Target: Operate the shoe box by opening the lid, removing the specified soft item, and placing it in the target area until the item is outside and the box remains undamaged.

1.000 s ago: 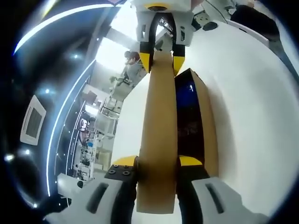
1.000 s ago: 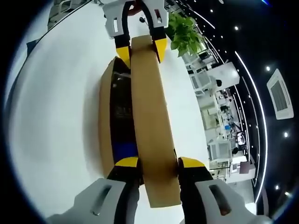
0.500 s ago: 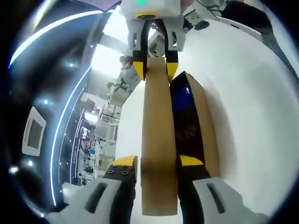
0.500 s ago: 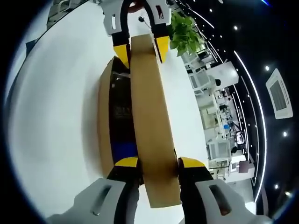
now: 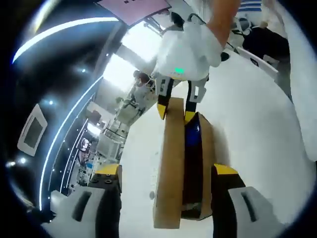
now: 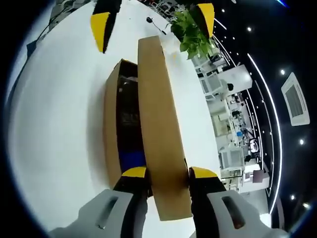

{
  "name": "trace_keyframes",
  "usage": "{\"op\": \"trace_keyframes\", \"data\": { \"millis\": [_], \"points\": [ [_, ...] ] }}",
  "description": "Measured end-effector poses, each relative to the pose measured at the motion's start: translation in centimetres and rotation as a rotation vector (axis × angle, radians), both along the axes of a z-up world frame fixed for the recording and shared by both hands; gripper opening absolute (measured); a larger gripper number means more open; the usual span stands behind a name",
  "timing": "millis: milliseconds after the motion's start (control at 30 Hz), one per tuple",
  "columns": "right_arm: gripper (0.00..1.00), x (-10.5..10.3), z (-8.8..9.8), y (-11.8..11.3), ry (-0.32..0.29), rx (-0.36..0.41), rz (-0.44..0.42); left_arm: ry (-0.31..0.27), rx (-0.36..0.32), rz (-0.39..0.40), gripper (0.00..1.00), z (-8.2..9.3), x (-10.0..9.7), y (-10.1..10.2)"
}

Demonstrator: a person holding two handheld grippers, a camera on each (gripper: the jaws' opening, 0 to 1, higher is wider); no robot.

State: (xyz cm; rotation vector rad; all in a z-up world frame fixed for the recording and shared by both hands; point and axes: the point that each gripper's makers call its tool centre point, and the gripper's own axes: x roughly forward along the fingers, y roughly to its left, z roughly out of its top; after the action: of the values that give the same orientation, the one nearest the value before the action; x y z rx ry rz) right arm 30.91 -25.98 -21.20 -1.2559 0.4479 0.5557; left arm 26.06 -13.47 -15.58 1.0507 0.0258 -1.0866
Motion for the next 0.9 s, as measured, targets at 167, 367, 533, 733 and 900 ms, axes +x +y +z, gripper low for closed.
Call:
{"op": "trace_keyframes", "data": {
  "millis": [167, 367, 533, 733, 900],
  "points": [
    [0.31, 0.1, 0.1, 0.0, -0.003, 0.004, 0.0, 0.056, 0.068, -0.087, 0.71, -2.5, -2.4, 0.0],
    [0.31, 0.3, 0.6, 0.0, -0.018, -0.002, 0.009, 0.222, 0.059, -0.096, 0.67, -6.1, -3.7, 0.4],
    [0.31, 0.3, 0.7, 0.0, -0.021, 0.001, 0.01, 0.259, 0.062, -0.095, 0.63, -7.6, -3.0, 0.7],
    [0.3, 0.4, 0.9, -0.1, -0.028, -0.004, 0.022, 0.248, 0.14, -0.149, 0.6, -9.9, -2.1, 0.8],
    [0.3, 0.6, 1.3, 0.0, -0.035, -0.012, 0.026, 0.273, 0.172, -0.172, 0.58, -11.6, -1.1, 0.5]
  ]
}}
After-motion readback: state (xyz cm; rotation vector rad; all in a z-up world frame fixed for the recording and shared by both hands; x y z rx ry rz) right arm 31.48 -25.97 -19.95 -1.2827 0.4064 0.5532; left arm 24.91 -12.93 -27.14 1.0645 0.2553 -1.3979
